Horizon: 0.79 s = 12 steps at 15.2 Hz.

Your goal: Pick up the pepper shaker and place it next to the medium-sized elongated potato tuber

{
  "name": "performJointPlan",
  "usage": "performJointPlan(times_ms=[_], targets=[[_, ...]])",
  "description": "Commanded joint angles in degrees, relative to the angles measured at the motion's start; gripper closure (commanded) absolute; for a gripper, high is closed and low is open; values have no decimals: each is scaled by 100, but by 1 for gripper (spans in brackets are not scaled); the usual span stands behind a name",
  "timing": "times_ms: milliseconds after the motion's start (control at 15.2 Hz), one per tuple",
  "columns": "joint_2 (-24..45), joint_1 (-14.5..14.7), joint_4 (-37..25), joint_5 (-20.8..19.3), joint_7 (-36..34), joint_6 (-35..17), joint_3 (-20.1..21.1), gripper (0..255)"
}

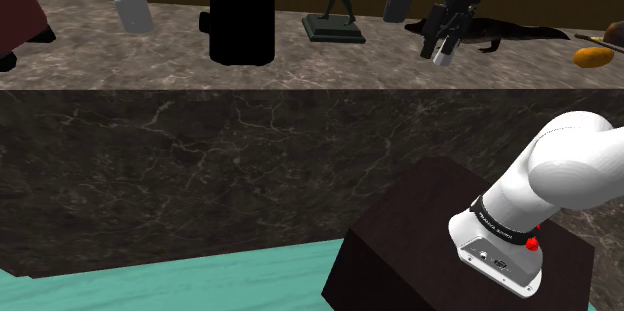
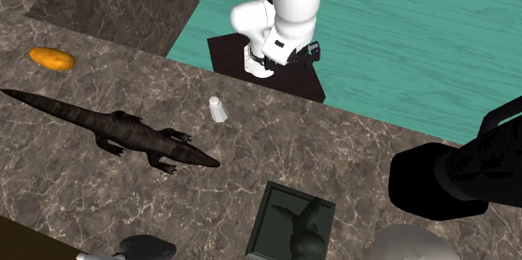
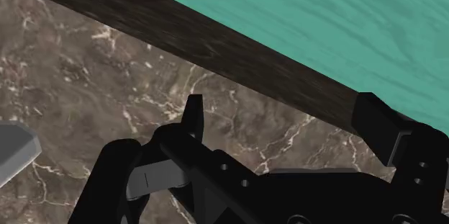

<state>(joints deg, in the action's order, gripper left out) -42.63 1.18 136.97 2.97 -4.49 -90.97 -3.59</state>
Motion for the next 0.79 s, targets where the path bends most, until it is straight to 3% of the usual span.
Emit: performJointPlan(times_ms=[0,726], targets=[[0,0,0,0,0,0,0,0],[559,-499,-614,-1173,1313,-304,-1001,0]])
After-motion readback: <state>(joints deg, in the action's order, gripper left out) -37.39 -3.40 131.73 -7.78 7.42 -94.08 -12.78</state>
